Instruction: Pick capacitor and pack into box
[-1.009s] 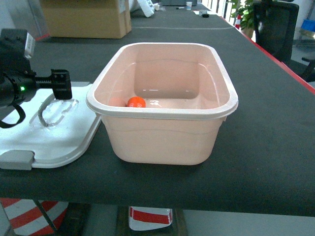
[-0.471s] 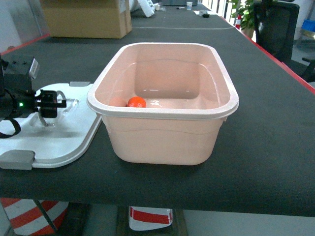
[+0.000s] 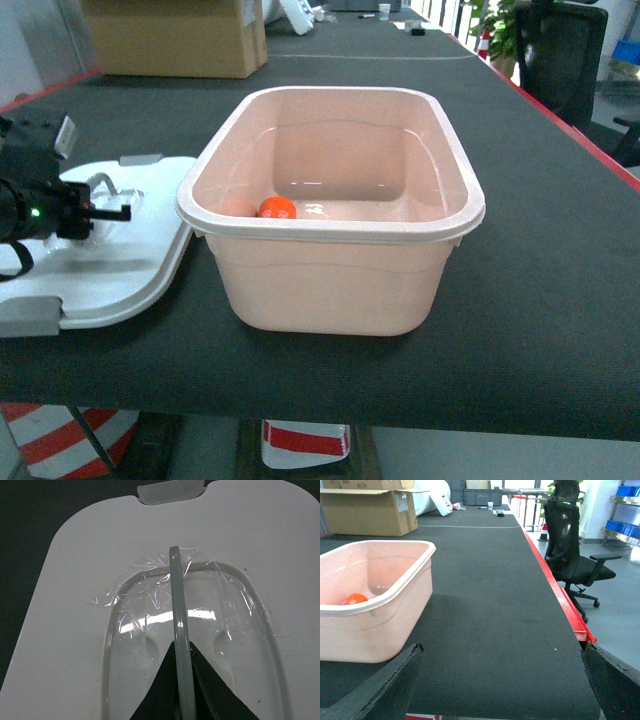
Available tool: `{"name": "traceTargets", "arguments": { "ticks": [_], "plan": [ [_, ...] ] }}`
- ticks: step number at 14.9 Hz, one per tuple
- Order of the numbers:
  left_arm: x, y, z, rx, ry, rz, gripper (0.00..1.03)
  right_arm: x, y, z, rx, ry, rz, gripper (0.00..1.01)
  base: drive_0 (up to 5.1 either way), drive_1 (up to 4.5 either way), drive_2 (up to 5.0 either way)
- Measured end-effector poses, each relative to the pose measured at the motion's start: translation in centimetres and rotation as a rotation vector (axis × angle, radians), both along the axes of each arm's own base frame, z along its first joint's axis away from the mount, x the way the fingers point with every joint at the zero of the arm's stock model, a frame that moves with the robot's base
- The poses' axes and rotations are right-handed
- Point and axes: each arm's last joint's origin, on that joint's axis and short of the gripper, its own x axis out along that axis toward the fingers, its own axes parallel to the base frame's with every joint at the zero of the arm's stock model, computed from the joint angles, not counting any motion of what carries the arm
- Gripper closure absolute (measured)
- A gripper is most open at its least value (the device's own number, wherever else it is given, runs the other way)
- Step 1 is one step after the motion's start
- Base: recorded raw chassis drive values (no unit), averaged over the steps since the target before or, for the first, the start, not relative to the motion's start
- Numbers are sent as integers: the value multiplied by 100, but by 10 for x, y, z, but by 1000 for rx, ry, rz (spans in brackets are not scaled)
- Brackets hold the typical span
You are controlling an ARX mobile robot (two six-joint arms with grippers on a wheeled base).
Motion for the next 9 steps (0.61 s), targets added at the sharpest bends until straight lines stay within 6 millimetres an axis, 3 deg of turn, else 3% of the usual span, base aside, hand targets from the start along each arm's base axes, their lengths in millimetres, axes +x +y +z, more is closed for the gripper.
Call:
{"name": "traceTargets", "arguments": {
  "ticks": [2, 4, 5, 6, 8, 9],
  "plan": [
    [-1, 10, 48, 21, -105, 42, 101, 0, 0, 0, 0, 0, 0, 3, 0, 0, 0],
    [-8, 3, 121, 36, -269, 70, 101, 0, 0, 0, 0, 0, 0, 3, 0, 0, 0],
    [-14, -12, 150, 12, -319, 58, 101, 0, 0, 0, 0, 0, 0, 3, 0, 0, 0],
    [-15, -29, 164, -10, -342, 40, 101, 0, 0, 0, 0, -1, 0, 3, 0, 0, 0],
    [-15, -73, 179, -50, -332, -7, 101, 0, 0, 0, 0, 0, 0, 3, 0, 0, 0],
    [-15, -123, 177, -65, -264, -54, 101, 0, 0, 0, 0, 0, 0, 3, 0, 0, 0]
  ]
}}
